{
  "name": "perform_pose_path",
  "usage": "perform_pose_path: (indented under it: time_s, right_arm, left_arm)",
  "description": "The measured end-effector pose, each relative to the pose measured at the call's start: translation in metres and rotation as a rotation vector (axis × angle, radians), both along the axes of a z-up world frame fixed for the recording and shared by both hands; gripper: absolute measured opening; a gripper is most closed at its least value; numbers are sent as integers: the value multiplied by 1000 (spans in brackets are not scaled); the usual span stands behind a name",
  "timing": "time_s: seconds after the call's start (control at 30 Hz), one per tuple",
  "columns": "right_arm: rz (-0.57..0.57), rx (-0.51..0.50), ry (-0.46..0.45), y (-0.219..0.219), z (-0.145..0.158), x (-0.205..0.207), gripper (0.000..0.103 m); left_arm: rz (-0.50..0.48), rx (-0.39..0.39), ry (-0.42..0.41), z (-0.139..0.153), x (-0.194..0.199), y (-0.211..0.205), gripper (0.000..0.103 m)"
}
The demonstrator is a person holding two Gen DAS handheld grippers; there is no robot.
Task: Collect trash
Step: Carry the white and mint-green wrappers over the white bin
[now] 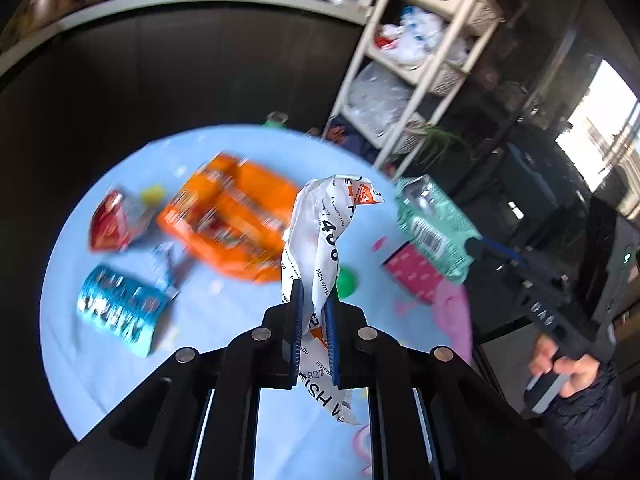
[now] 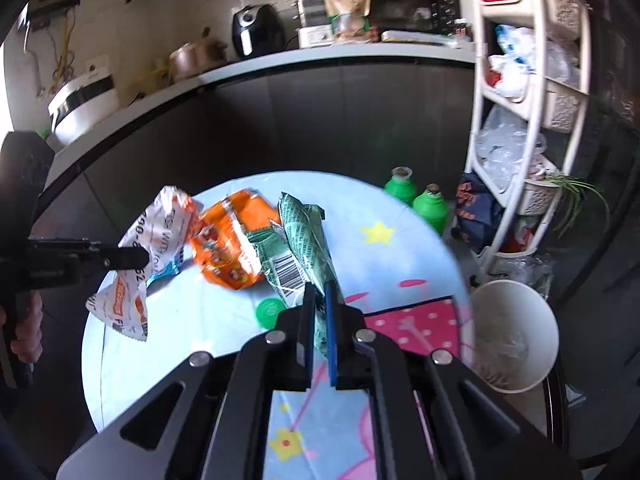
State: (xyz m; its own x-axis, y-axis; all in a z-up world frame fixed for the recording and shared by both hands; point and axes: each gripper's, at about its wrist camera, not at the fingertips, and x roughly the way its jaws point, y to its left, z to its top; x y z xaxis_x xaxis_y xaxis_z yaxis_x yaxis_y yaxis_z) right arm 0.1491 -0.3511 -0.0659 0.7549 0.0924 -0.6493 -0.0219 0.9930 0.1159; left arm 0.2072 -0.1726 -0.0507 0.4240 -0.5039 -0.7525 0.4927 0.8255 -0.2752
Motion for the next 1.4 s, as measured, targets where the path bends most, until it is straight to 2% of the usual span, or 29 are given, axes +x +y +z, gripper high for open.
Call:
perform_pose_path:
  time_s: [0.2,0.43,0.63,0.77,0.97,1.17,1.4]
  right_arm:
    - [-89,-1,-35,-42,15,-21,7]
    - [-219,6,-32,-102,10,-47,7]
    - [-320,8,-17,-149,-3,-63,7]
    - [-383,1,7,-178,-19,-67,7]
    - [-439,28,53,-213,-51,-65,7]
    - [-459,77,87,-235,-83,-53,7]
    - [-480,118,129,-251,-115,-34,7]
  left_arm:
    - [-76,-27,-53,30,0,-54,10]
    - [-176,-45,-58,36,4,-133,10]
    - [-231,-29,-38,22,13,-194,10]
    - [-292,-67,38,6,20,-233,10]
    - [-322,-38,80,-21,32,-286,10]
    - [-349,3,94,-50,42,-324,10]
    - [-356,45,114,-76,48,-351,10]
